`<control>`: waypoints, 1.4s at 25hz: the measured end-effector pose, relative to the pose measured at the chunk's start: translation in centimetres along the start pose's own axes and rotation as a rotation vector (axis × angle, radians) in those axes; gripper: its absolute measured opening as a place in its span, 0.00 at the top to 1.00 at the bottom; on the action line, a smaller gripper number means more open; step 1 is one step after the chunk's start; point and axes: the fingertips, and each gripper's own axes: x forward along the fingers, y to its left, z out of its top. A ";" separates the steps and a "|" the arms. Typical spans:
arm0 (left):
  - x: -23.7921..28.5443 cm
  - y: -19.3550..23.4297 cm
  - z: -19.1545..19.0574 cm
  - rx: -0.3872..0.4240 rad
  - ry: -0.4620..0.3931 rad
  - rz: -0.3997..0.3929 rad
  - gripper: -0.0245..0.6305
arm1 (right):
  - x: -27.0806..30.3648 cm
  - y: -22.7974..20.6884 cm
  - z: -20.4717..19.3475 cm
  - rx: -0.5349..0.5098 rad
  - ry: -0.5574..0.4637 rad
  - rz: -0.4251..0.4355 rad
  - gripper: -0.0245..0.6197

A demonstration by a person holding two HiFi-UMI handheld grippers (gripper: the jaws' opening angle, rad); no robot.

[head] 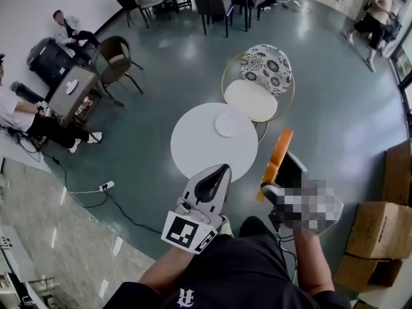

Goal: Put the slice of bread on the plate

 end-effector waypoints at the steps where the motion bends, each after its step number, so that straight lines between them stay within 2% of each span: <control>1: 0.4 0.4 -0.1 0.001 0.002 0.001 0.95 | 0.5 -0.5 0.0 0.003 0.003 -0.001 0.21; 10: 5.3 5.4 -2.2 0.001 0.001 0.053 0.95 | 4.7 -8.8 -1.5 0.072 0.062 -0.022 0.21; 16: 11.0 9.1 -3.3 0.017 -0.007 0.102 0.95 | 8.6 -15.7 -1.2 0.124 0.129 0.006 0.21; 22: 15.7 12.7 -5.3 0.011 0.023 0.174 0.95 | 12.0 -22.4 -1.7 0.175 0.210 0.028 0.21; 25: 16.1 14.8 -6.8 0.009 0.041 0.202 0.95 | 13.4 -24.9 -4.0 0.186 0.259 0.007 0.21; 28: 16.3 16.0 -8.6 -0.033 0.061 0.223 0.95 | 13.8 -27.5 -6.9 0.201 0.309 -0.035 0.21; 35: 16.9 18.5 -14.0 -0.096 0.116 0.215 0.95 | 13.9 -33.7 -14.5 0.211 0.411 -0.167 0.21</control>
